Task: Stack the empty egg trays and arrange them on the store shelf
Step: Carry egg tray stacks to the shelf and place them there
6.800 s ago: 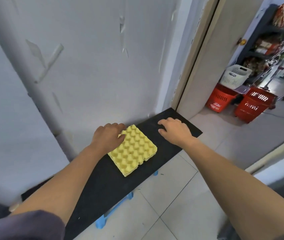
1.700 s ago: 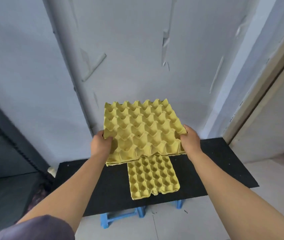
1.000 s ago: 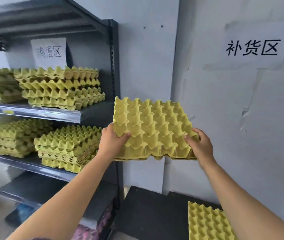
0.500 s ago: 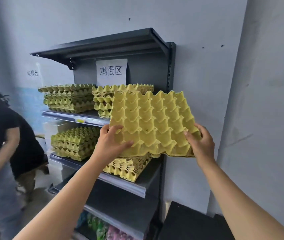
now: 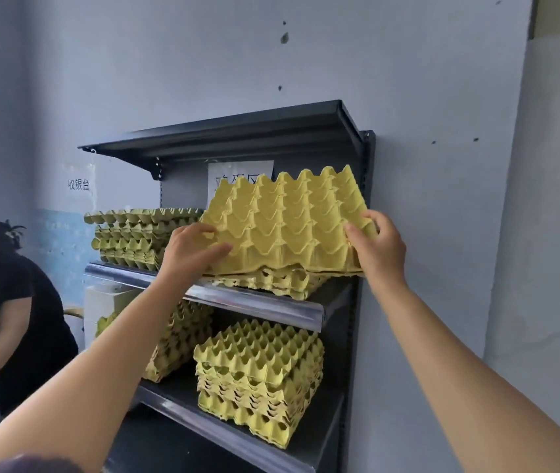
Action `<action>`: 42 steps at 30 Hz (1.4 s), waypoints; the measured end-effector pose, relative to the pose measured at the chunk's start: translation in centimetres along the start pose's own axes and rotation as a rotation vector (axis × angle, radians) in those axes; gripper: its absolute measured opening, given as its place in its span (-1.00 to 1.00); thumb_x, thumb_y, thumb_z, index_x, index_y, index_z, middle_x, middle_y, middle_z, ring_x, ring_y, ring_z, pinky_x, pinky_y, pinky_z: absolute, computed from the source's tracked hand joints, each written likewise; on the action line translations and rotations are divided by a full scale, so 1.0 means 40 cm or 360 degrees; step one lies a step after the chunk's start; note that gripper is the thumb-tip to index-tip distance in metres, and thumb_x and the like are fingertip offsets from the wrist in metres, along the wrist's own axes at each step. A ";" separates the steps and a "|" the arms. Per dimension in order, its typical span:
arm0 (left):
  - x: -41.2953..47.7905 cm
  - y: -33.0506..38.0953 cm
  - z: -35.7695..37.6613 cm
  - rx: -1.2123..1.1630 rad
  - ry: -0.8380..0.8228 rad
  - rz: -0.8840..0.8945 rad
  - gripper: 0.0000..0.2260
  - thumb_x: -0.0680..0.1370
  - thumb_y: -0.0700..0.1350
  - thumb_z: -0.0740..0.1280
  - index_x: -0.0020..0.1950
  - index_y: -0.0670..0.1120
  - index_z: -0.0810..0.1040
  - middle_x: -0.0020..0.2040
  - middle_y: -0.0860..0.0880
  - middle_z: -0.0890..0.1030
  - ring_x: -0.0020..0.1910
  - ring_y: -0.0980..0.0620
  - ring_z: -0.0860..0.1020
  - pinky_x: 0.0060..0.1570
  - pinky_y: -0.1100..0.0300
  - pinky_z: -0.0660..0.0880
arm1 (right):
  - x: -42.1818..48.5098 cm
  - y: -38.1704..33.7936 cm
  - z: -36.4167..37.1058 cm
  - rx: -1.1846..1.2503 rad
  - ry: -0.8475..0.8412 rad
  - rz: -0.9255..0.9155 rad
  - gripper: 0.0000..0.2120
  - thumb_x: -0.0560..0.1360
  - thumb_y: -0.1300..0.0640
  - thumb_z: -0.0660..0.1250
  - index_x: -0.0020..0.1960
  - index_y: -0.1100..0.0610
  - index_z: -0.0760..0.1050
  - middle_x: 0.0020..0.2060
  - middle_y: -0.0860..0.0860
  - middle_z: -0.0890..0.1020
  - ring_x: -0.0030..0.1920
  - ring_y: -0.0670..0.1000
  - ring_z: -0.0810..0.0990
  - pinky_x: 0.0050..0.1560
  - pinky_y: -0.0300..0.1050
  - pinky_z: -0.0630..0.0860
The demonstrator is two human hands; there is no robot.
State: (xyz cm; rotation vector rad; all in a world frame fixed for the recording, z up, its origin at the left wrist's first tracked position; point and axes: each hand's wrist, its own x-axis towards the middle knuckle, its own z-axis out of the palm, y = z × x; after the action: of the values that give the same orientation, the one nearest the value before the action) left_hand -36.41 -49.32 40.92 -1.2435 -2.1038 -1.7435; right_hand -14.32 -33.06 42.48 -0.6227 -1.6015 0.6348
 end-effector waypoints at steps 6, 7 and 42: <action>0.224 -0.026 0.015 -0.0150 0.0212 -0.0053 -0.64 0.36 0.17 0.45 -0.01 -0.01 0.49 0.06 -0.11 0.57 -0.11 -0.02 0.57 -0.19 0.15 0.55 | 0.178 -0.024 0.116 0.0037 -0.0064 -0.0098 -0.63 0.57 0.07 0.24 0.37 0.05 0.41 0.31 -0.02 0.48 0.31 -0.01 0.42 0.23 -0.17 0.35; 0.258 -0.035 0.021 -0.0152 0.0254 -0.0044 -0.66 0.37 0.16 0.45 -0.02 -0.02 0.49 0.04 -0.10 0.58 -0.08 -0.03 0.57 -0.11 0.10 0.56 | 0.197 -0.022 0.136 0.0057 -0.0073 -0.0097 -0.62 0.57 0.08 0.24 0.38 0.05 0.41 0.32 -0.02 0.47 0.32 -0.01 0.41 0.26 -0.14 0.36; 0.718 -0.311 0.186 0.0165 -0.0054 0.0198 -0.68 0.54 0.11 0.26 0.16 -0.07 0.52 0.27 -0.13 0.43 -0.12 -0.04 0.46 -0.08 0.09 0.43 | 0.350 0.131 0.504 -0.0484 0.0234 0.0213 -0.64 0.59 0.08 0.16 0.38 0.05 0.38 0.24 -0.01 0.51 -0.05 -0.09 0.40 0.04 -0.10 0.40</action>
State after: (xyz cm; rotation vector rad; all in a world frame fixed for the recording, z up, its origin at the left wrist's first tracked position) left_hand -60.39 -28.44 45.74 -1.3521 -2.0578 -1.5531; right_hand -35.69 -20.52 46.34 -0.9858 -1.5383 0.4337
